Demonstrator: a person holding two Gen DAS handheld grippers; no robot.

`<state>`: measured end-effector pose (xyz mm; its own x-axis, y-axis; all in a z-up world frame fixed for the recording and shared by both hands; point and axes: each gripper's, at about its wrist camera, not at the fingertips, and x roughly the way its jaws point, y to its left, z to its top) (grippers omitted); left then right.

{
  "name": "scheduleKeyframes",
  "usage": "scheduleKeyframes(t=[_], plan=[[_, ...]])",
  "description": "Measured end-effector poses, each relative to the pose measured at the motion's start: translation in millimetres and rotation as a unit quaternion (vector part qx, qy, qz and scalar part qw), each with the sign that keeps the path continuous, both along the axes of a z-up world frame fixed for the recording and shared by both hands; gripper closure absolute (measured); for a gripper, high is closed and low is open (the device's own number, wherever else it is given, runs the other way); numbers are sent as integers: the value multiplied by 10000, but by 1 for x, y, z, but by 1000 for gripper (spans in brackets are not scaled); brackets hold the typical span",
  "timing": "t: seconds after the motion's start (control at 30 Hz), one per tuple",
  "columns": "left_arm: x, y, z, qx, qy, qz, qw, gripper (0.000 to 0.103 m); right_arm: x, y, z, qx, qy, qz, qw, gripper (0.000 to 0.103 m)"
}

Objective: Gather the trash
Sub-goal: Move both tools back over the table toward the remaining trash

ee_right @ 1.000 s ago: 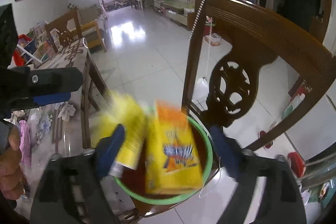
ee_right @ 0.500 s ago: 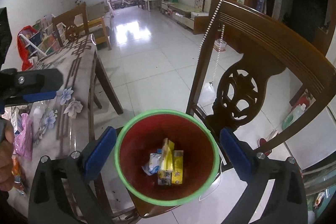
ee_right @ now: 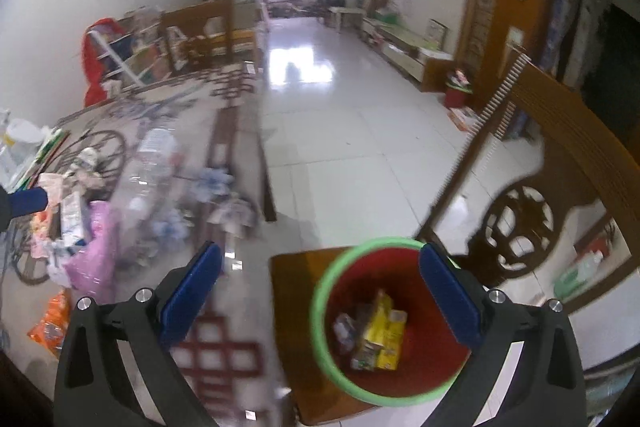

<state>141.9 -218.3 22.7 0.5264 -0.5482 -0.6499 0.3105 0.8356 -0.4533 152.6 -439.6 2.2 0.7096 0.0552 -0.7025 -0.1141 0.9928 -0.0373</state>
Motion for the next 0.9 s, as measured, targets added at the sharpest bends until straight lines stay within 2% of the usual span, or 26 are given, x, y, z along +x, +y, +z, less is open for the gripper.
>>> scheduleKeyframes(t=[0.27,0.47,0.63,0.77,0.83,0.9], plan=[[-28,109,-1,172,19,888,9959,5,7,93,3,-125,11,829,9965,8],[-41,181,-13,437,168,1478,9879,5,2,160,-2,-216,73,1437,9894,8],[-44,221,-34,612,413,1762,9816,5,1,201,-16,-197,296,1766,9836,8],[-45,238,-55,719,617,1885,9775,5,-2,221,-31,-364,449,1976,9786,8],[-45,245,-66,608,746,1915,9767,5,-3,228,-37,-471,513,2039,9765,8],[-42,249,-80,333,956,1932,9759,5,-3,230,-42,-497,572,2069,9754,8]])
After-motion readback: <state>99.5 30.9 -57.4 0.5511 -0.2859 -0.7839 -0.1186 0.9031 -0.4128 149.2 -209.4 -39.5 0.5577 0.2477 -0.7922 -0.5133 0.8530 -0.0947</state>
